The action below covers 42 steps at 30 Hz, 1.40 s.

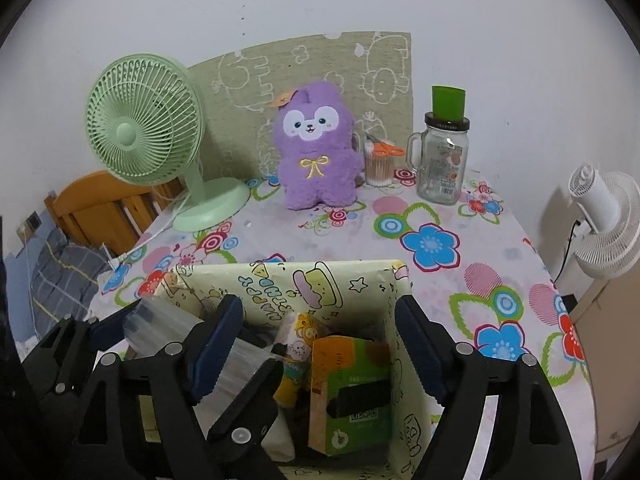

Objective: Organize soft objects
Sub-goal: 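Lower both grippers into the box and open them to release both items, then withdraw both open grippers up and out of the fabric box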

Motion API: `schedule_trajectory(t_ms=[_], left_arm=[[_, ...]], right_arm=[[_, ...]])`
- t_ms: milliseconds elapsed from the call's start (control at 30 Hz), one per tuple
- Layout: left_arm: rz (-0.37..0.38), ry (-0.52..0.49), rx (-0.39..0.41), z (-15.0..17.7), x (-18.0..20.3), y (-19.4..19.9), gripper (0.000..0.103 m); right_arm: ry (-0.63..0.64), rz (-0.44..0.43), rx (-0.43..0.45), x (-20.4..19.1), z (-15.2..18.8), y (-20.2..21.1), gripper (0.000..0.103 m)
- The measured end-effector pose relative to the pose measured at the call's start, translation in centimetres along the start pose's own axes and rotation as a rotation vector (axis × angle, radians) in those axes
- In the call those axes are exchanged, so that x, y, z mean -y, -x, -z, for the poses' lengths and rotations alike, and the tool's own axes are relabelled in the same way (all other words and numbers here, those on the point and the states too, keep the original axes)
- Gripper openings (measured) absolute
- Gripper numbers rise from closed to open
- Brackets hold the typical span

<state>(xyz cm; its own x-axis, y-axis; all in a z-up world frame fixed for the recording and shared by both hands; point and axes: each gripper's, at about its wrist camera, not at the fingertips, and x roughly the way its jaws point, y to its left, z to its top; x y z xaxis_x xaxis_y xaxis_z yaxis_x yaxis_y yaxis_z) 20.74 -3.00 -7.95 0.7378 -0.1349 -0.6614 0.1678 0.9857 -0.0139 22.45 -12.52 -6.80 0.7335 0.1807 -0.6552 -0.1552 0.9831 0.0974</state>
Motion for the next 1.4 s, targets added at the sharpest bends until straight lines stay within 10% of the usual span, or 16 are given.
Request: schedule_trajectory(t_ms=[1400], left_arm=[[0.032,-0.030,0.076,2.5,2.2,7.2,0.103]], right_arm=[[0.045,0.027,0.049,-0.2,2.9,7.8,0.086]])
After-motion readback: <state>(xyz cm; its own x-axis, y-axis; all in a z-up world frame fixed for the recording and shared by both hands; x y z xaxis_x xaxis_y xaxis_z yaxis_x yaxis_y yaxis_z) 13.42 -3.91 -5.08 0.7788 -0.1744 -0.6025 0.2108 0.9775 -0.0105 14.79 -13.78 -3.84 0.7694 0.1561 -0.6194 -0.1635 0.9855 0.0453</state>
